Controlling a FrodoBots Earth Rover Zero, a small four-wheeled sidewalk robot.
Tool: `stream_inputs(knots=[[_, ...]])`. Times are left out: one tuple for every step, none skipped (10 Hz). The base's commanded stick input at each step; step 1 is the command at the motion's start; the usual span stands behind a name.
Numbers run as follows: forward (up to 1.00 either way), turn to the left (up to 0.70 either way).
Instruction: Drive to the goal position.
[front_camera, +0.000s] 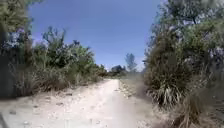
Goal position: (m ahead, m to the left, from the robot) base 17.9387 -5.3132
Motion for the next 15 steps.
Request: stream_inputs(knots=[[0.70,0.00],[0.70,0.00],[0.70,0.00],[0.70,0.00],[0.70,0.00],[0.70,0.00],[0.70,0.00],[0.70,0.00],[0.70,0.00],[0.70,0.00],[0.70,0.00],[0.70,0.00],[0.70,0.00],[0.70,0.00],[0.70,0.00]])
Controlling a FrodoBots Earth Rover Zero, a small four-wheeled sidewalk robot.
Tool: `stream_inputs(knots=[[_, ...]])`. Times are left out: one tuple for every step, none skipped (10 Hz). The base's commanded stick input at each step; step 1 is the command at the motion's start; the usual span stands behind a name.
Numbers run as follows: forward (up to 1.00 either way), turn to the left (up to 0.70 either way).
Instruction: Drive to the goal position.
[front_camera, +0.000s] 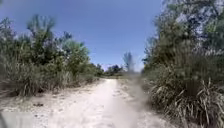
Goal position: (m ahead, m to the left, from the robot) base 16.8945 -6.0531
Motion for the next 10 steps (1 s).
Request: stream_inputs(knots=[[0.70,0.00],[0.70,0.00],[0.70,0.00],[0.70,0.00],[0.70,0.00],[0.70,0.00],[0.70,0.00],[0.70,0.00],[0.70,0.00],[0.70,0.00]])
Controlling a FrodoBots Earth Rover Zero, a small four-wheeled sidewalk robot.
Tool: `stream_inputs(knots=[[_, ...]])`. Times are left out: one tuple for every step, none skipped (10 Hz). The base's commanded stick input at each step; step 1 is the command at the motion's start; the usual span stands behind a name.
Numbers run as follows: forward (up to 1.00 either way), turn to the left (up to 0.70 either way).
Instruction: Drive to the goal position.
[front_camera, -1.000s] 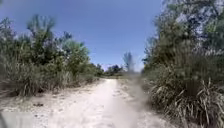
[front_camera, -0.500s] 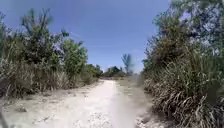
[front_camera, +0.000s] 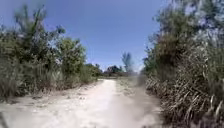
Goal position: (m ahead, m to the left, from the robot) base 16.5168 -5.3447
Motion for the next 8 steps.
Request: stream_inputs(knots=[[0.70,0.00],[0.70,0.00],[0.70,0.00],[0.70,0.00],[0.70,0.00],[0.70,0.00],[0.70,0.00],[0.70,0.00]])
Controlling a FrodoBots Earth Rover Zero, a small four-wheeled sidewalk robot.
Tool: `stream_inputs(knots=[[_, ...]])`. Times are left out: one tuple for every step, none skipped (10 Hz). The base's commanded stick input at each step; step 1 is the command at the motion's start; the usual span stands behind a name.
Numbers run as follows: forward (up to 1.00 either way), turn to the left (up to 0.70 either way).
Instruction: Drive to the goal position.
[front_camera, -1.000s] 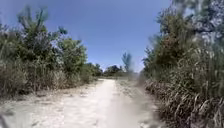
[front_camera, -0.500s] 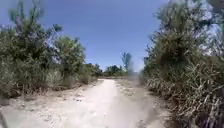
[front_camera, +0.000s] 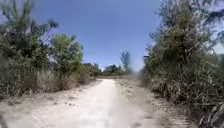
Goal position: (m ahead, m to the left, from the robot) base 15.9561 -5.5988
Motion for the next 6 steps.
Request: stream_inputs(knots=[[0.70,0.00],[0.70,0.00],[0.70,0.00],[0.70,0.00],[0.70,0.00],[0.70,0.00]])
